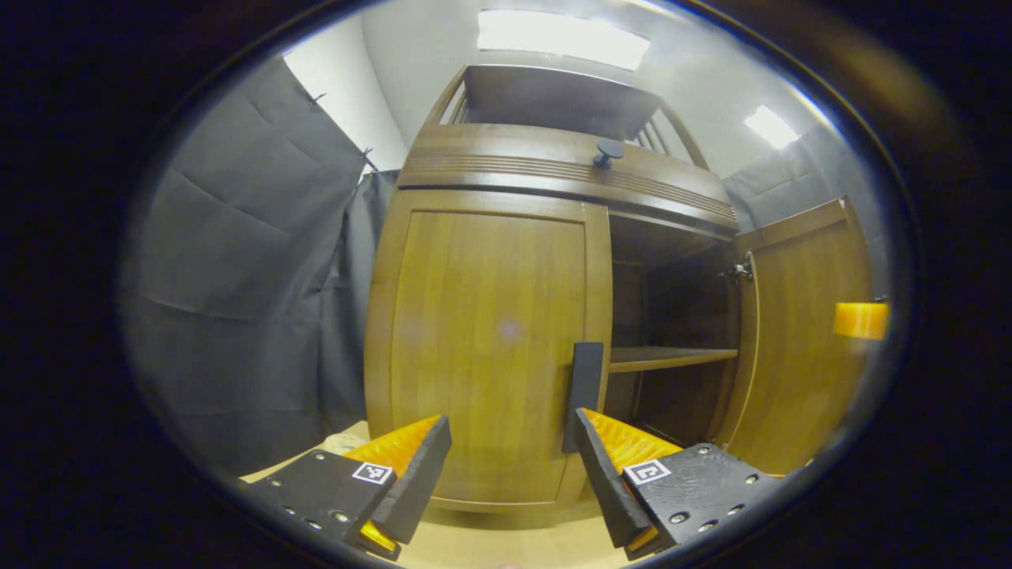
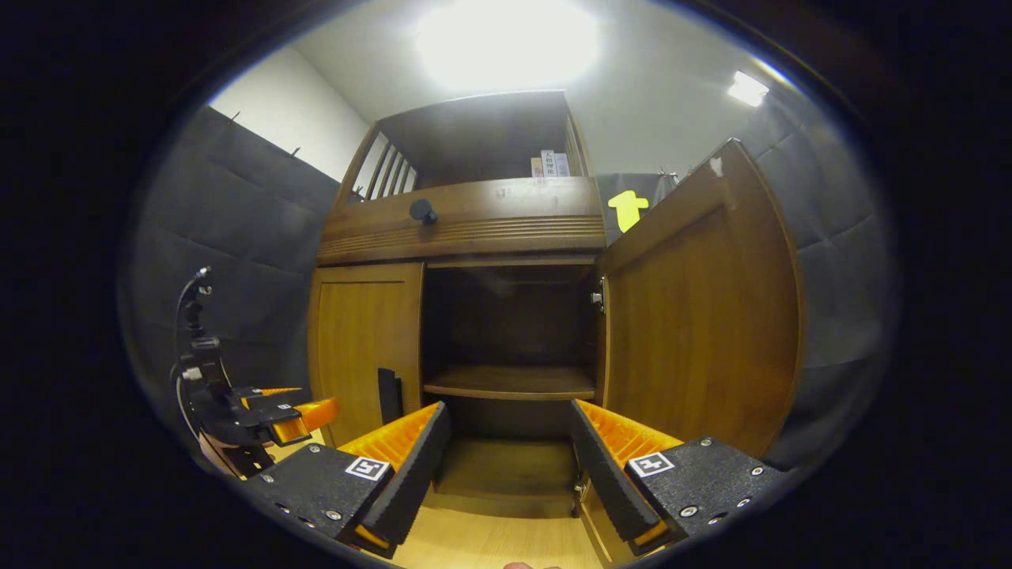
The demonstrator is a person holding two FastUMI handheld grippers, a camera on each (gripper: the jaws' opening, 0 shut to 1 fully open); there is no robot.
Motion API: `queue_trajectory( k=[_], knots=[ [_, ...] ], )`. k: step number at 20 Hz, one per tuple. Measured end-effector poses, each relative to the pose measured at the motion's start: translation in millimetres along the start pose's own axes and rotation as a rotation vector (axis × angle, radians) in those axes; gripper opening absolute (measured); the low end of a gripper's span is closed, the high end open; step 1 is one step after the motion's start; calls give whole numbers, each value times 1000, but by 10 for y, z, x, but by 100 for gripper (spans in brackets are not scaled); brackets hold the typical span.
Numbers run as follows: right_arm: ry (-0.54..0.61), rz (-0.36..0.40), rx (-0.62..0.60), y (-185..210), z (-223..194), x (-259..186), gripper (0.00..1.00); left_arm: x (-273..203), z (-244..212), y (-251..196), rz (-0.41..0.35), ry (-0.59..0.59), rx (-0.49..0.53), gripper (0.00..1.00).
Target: Open the right door of the double-door shoe cabinet with the right hand, and open the left door with the left hand.
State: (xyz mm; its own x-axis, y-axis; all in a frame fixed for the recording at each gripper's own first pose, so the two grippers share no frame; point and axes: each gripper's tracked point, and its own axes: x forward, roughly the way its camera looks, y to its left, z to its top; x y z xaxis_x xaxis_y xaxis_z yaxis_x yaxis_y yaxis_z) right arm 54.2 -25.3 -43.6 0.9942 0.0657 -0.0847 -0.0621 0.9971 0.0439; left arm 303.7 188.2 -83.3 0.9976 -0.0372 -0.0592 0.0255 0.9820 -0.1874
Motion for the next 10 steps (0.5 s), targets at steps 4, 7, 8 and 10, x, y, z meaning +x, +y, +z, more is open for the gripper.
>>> queue_trajectory(
  k=[4,7,8,10],
  knots=[
    [15,-6,-25,-14,-54,317,94,209,21,-242,-39,-6,-3,93],
    [19,9,-29,7,-106,342,94,385,12,-370,-56,-15,0,92],
    [24,10,-31,4,-125,361,94,430,-5,-393,-59,-14,-4,92],
    [37,9,-39,-6,-158,429,94,524,-45,-433,-62,-3,-9,92]
  ],
)
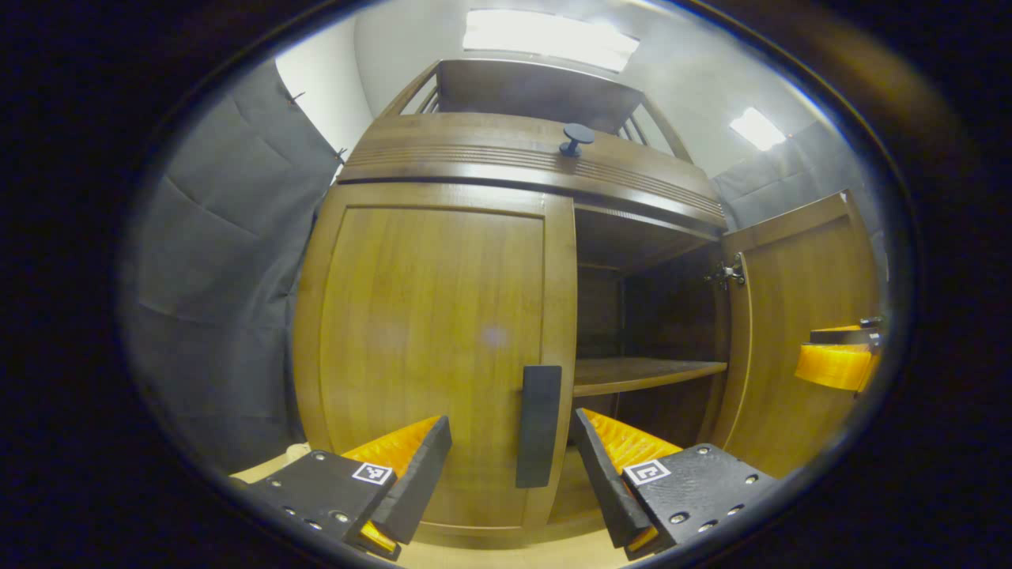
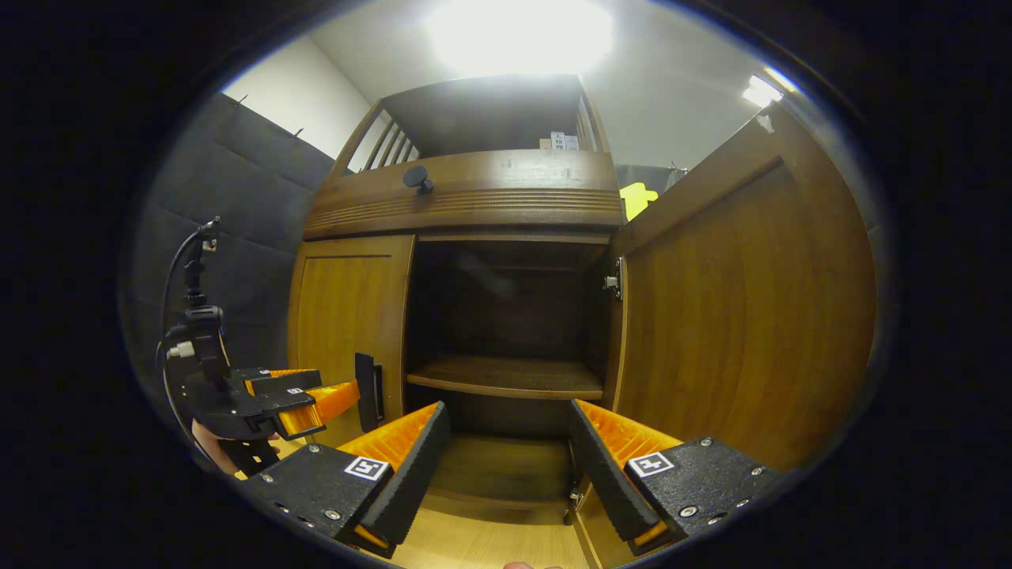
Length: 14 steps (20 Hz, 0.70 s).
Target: Open the right door of the double-door shoe cabinet with the right hand, and open the left door with the left hand.
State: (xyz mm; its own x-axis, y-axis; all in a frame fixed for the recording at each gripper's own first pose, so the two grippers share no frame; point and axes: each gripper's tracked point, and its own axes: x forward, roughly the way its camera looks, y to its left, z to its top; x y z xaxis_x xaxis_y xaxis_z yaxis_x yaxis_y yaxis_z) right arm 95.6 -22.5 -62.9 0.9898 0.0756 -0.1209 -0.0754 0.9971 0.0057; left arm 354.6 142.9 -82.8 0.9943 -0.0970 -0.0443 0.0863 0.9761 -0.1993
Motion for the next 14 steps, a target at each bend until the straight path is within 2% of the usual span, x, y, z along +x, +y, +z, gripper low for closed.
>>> queue_trajectory(
  k=[3,8,9,12,14],
  knots=[
    [7,5,-9,-25,-41,95,94,191,-59,-25,-4,12,-2,92],
    [23,19,-8,-15,-142,183,94,431,-224,0,-19,44,-19,86],
    [26,22,-9,-9,-159,199,94,466,-255,20,-20,50,-17,89],
    [31,30,-17,1,-209,241,94,519,-284,14,-26,59,-32,89],
    [34,34,-25,0,-242,268,94,514,-284,-41,-29,61,-64,82]
  ],
)
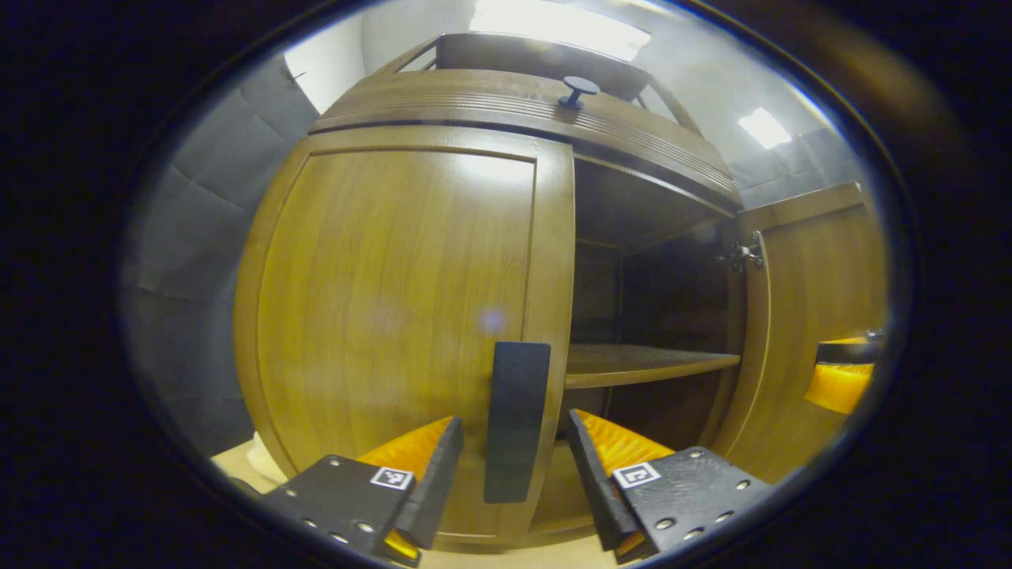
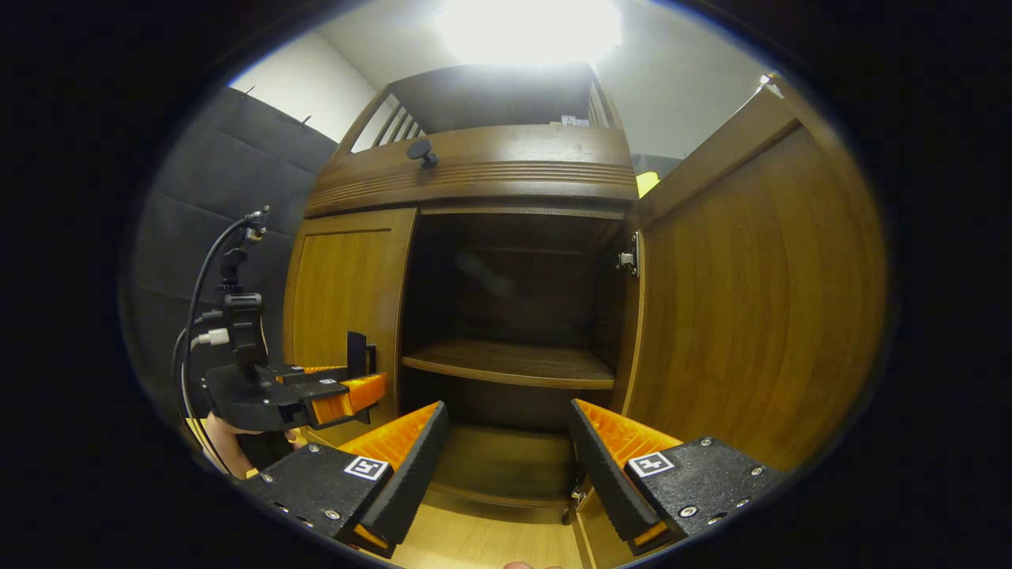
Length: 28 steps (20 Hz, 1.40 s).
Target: Open the right door of the double-door shoe cabinet with the right hand, and open the left door with the left hand.
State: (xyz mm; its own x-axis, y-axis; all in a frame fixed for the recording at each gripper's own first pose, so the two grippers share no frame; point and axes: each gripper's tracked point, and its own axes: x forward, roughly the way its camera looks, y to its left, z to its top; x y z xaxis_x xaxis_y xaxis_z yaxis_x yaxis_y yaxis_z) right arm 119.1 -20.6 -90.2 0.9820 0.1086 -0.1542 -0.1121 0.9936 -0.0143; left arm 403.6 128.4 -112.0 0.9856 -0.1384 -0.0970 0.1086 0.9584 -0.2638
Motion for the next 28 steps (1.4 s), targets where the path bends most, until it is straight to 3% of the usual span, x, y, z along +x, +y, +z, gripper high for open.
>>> queue_trajectory(
  k=[2,3,5,7,8,10,12,13,14,20,24,25,27,28],
  knots=[
    [2,1,-7,-17,-40,12,94,38,-52,10,-12,7,-23,72],
    [5,1,-3,-26,-64,25,94,50,-35,70,20,-2,-22,79],
    [10,5,15,-40,-90,22,94,93,-85,56,26,12,-39,27],
    [12,13,32,-45,-113,30,94,63,-81,70,33,13,-25,43],
    [14,13,37,-55,-119,31,94,58,-98,81,37,14,1,43],
    [13,10,40,-67,-126,34,94,55,-103,109,32,17,57,31],
    [7,9,51,-75,-118,12,94,51,-113,91,6,23,50,18],
    [5,12,60,-76,-108,18,94,43,-117,66,-6,26,44,27],
    [3,16,67,-72,-98,19,94,22,-113,54,-11,32,46,20],
    [-3,42,83,-27,-50,-21,94,-29,-23,32,-53,36,33,24],
    [3,52,81,-27,-51,-30,94,-85,6,27,-72,42,47,20],
    [-1,52,81,-27,-39,-28,94,-103,10,34,-69,45,39,25],
    [-8,54,84,-3,-19,-39,94,-174,3,45,-57,40,39,20],
    [-8,53,86,8,-15,-59,94,-200,23,83,-51,36,49,27]
  ],
)
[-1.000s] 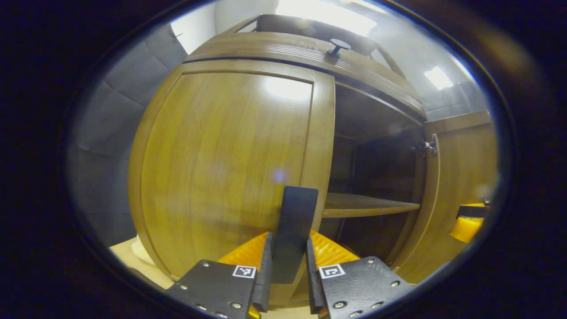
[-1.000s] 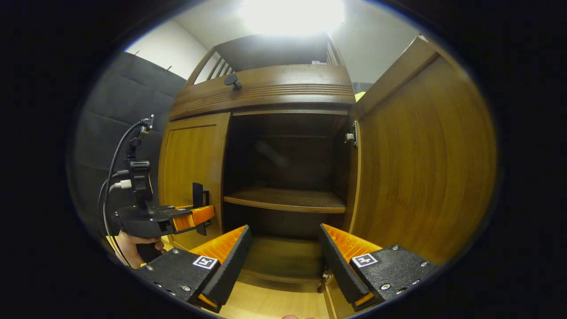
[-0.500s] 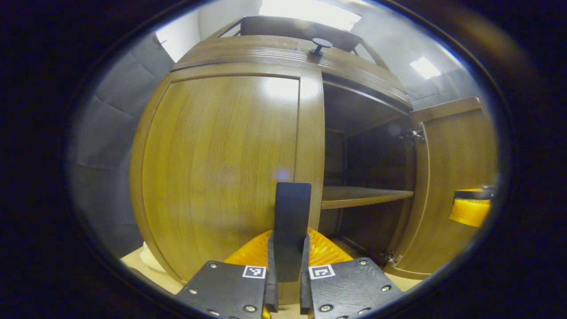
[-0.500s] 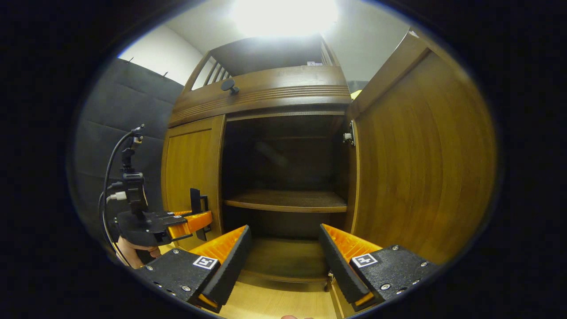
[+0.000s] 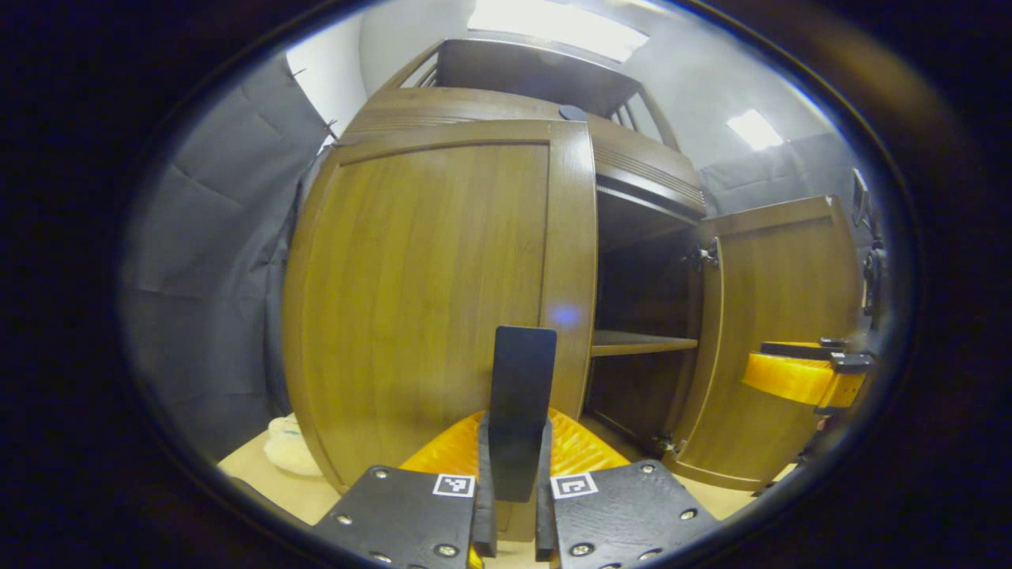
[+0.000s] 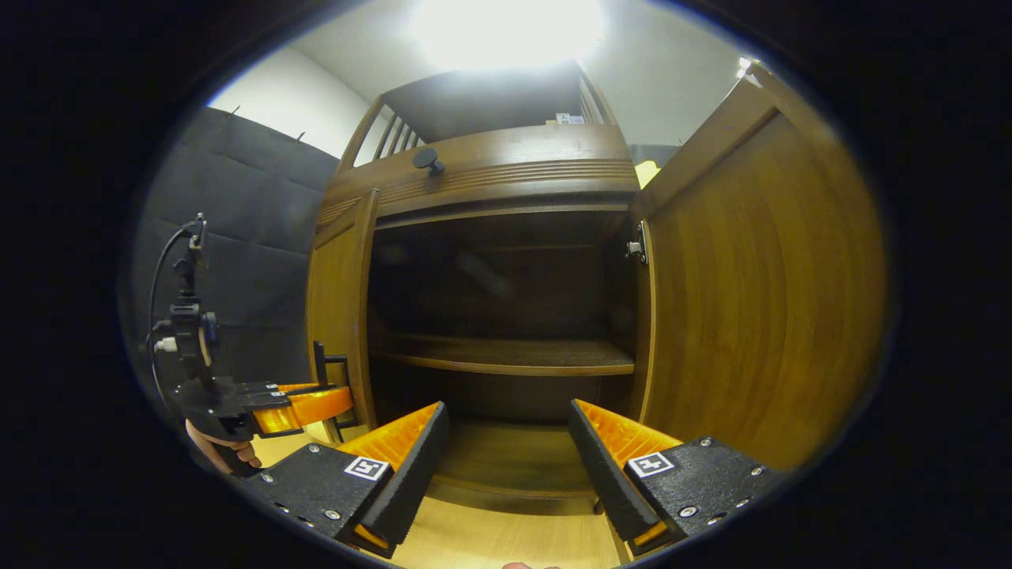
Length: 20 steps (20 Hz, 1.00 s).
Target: Open the right door of the double-door shoe cabinet with the right hand, and open the left door with the left hand.
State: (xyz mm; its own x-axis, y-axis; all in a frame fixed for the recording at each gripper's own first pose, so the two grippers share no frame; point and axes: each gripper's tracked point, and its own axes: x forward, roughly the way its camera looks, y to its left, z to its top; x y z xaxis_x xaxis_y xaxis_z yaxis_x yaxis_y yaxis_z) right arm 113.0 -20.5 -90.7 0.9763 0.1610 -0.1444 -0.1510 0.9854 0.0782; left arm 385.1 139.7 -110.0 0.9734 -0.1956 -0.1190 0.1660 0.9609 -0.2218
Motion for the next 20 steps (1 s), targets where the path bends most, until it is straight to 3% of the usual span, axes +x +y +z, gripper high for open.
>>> queue_trajectory(
  k=[2,3,4,6,7,8,14,17,18,20],
  knots=[
    [0,-4,-2,21,11,-39,94,-82,6,46,9,-4,-3,27],
    [1,-7,-5,46,9,-83,94,-108,8,53,15,-5,-10,20],
    [-1,-8,-12,82,10,-157,94,-160,14,80,24,-9,-14,22],
    [-3,-17,-20,125,3,-314,94,-273,38,155,51,-18,-13,14],
    [-7,-23,-22,127,12,-349,94,-342,62,199,65,-25,-6,14],
    [-11,-28,-20,141,23,-386,94,-418,79,263,81,-31,-1,20],
    [-15,-23,-5,335,-74,-465,92,-723,185,678,197,-73,33,18],
    [7,-16,-15,497,-180,-489,92,-769,195,855,219,-83,66,18],
    [12,-12,-19,561,-202,-499,94,-822,192,984,254,-84,78,20],
    [15,1,-29,683,-227,-501,94,-854,216,1107,252,-99,79,24]
  ],
)
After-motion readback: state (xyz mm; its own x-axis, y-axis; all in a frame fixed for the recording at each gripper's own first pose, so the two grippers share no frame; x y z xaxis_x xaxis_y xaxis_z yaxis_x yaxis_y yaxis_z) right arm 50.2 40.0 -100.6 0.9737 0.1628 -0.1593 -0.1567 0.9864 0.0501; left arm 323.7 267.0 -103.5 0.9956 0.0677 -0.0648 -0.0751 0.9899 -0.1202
